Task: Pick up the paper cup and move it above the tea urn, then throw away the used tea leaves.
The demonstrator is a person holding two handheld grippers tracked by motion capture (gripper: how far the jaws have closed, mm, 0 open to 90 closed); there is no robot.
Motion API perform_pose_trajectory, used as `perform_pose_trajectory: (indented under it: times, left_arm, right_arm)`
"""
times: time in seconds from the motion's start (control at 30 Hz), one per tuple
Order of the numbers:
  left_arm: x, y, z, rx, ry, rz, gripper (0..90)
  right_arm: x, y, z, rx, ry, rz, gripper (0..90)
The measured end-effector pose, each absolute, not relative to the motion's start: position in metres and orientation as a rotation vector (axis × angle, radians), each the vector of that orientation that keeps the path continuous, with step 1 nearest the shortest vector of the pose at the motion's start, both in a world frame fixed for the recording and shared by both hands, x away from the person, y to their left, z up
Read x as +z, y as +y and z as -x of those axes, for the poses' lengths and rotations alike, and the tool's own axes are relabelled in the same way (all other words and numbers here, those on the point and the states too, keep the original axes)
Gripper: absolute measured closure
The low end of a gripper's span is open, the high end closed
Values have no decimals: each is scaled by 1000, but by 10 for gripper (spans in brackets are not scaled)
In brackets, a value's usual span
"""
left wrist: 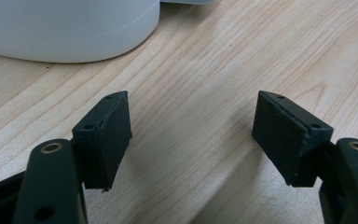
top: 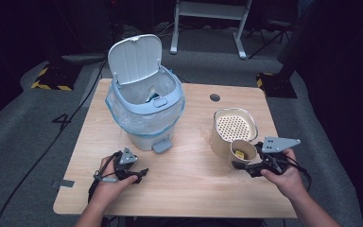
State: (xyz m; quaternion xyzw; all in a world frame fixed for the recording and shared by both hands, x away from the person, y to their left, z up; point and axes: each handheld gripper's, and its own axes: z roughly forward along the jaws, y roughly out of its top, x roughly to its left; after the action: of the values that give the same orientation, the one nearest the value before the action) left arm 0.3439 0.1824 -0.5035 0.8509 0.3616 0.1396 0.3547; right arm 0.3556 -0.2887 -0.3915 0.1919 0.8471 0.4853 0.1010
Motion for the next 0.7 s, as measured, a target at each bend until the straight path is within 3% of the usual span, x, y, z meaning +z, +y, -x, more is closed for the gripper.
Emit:
perform_pose_trajectory:
  times: [0.7]
  left_arm:
    - [-503,182,-344,361,935,-2198,281]
  right_arm:
    - [-343,-290,-384,1296,2314,-723,342]
